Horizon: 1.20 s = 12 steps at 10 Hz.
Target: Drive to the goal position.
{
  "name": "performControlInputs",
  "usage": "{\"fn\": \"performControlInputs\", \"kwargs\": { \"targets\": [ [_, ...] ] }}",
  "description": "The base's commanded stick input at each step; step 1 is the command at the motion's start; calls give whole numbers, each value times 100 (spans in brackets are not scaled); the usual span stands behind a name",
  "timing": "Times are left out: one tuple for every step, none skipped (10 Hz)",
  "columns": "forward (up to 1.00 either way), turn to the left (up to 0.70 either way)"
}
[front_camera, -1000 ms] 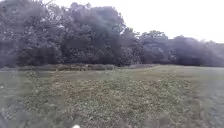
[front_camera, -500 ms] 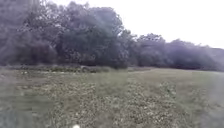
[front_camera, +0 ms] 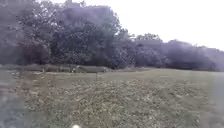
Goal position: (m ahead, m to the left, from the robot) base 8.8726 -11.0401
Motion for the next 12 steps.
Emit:
{"fn": "performControlInputs", "kwargs": {
  "targets": [
    [60,-15],
    [60,-15],
    [60,-15],
    [60,-15],
    [60,-15],
    [60,-15],
    [60,-15],
    [60,-15],
    [60,-15],
    [60,-15],
    [60,-15],
    [60,-15]
  ]
}}
